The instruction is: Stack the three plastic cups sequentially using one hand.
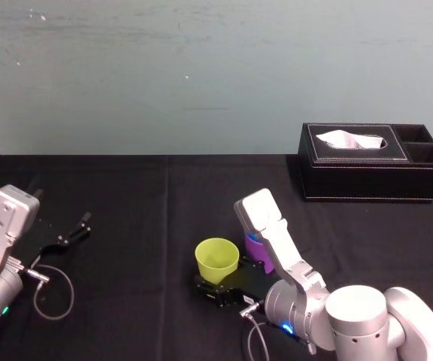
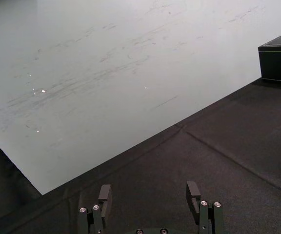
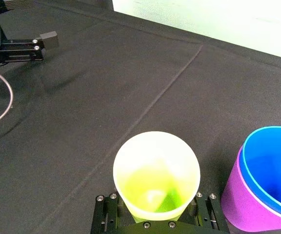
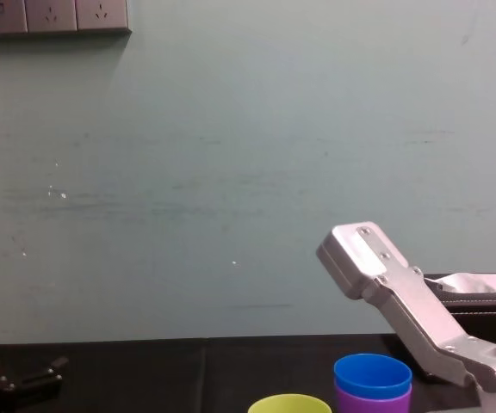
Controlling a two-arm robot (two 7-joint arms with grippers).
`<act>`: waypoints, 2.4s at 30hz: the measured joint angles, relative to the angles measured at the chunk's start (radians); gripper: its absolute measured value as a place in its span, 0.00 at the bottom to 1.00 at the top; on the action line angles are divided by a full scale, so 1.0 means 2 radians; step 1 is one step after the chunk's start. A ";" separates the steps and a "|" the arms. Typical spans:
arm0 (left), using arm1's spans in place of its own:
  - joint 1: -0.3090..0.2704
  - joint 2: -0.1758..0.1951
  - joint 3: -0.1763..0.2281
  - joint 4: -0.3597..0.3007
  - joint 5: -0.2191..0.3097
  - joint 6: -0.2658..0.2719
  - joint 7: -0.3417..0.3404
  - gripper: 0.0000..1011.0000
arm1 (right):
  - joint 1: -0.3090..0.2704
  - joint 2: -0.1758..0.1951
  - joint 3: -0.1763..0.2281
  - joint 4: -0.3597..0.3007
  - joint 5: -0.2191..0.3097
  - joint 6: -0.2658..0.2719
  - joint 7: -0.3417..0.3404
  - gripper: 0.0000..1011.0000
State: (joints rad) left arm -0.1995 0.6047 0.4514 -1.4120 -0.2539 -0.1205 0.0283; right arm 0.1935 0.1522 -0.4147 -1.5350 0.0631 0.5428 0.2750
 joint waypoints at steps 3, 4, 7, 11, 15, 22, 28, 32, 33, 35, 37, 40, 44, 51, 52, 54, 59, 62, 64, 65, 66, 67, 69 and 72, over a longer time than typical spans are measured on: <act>0.000 0.000 0.000 0.000 0.000 0.000 0.000 0.99 | -0.004 0.003 0.002 -0.010 -0.003 -0.003 0.002 0.70; 0.000 0.000 0.000 0.000 0.000 0.000 0.000 0.99 | -0.005 0.004 0.003 -0.012 -0.003 -0.004 0.004 0.70; 0.000 0.000 0.000 0.000 0.000 0.000 0.000 0.99 | -0.008 0.008 0.008 -0.026 0.000 -0.007 0.012 0.70; 0.000 0.000 0.000 0.000 0.000 0.000 0.000 0.99 | -0.006 0.016 0.012 -0.045 0.005 -0.002 0.024 0.70; 0.000 0.000 0.000 0.000 0.000 0.000 0.000 0.99 | 0.001 0.027 0.011 -0.065 0.011 0.009 0.039 0.70; 0.000 0.000 0.000 0.000 0.000 0.000 0.000 0.99 | 0.017 0.042 0.011 -0.094 0.021 0.030 0.054 0.70; 0.000 0.000 0.000 0.000 0.000 0.000 0.000 0.99 | 0.037 0.058 0.015 -0.107 0.032 0.042 0.067 0.70; 0.000 0.000 0.000 0.000 0.000 0.000 0.000 0.99 | 0.047 0.067 0.020 -0.108 0.040 0.049 0.073 0.70; 0.000 0.000 0.000 0.000 0.000 0.000 0.000 0.99 | 0.051 0.071 0.024 -0.108 0.044 0.052 0.075 0.70; 0.000 0.000 0.000 0.000 0.000 0.000 0.000 0.99 | 0.053 0.074 0.026 -0.108 0.047 0.053 0.075 0.70; 0.000 0.000 0.000 0.000 0.000 0.000 0.000 0.99 | 0.056 0.079 0.031 -0.108 0.051 0.056 0.075 0.70; 0.000 0.000 0.000 0.000 0.000 0.000 0.000 0.99 | 0.057 0.084 0.036 -0.106 0.056 0.058 0.075 0.70; 0.000 0.000 0.000 0.000 0.000 0.000 0.000 0.99 | 0.057 0.088 0.042 -0.102 0.061 0.060 0.068 0.70; 0.000 0.000 0.000 0.000 0.000 0.000 0.000 0.99 | 0.053 0.093 0.049 -0.092 0.068 0.059 0.054 0.70; 0.000 0.000 0.000 0.000 0.000 0.000 0.000 0.99 | 0.053 0.093 0.050 -0.091 0.069 0.059 0.053 0.70; 0.000 0.000 0.000 0.000 0.000 0.000 0.000 0.99 | 0.052 0.094 0.052 -0.087 0.072 0.058 0.049 0.70; 0.000 0.000 0.000 0.000 0.000 0.000 0.000 0.99 | 0.052 0.095 0.054 -0.076 0.078 0.054 0.043 0.70; 0.000 0.000 0.000 0.000 0.000 0.000 0.000 0.99 | 0.053 0.095 0.055 -0.070 0.082 0.050 0.041 0.70; 0.000 0.000 0.000 0.000 0.000 0.000 0.000 0.99 | 0.055 0.094 0.054 -0.066 0.084 0.047 0.040 0.70; 0.000 0.000 0.000 0.000 0.000 0.000 0.000 0.99 | 0.056 0.094 0.054 -0.064 0.084 0.046 0.039 0.70; 0.000 0.000 0.000 0.000 0.000 0.000 0.000 0.99 | 0.057 0.094 0.054 -0.063 0.085 0.046 0.039 0.70; 0.000 0.000 0.000 0.000 0.000 0.000 0.000 0.99 | 0.058 0.094 0.053 -0.061 0.085 0.045 0.038 0.70; 0.000 0.000 0.000 0.000 0.000 0.000 0.000 0.99 | 0.060 0.093 0.052 -0.057 0.087 0.043 0.037 0.70; 0.000 0.000 0.000 0.000 0.000 0.000 0.000 0.99 | 0.062 0.093 0.049 -0.052 0.088 0.040 0.036 0.70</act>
State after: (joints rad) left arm -0.1995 0.6047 0.4514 -1.4120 -0.2539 -0.1205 0.0283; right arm 0.3177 0.3381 -0.3167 -1.6395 0.2396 0.6237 0.3471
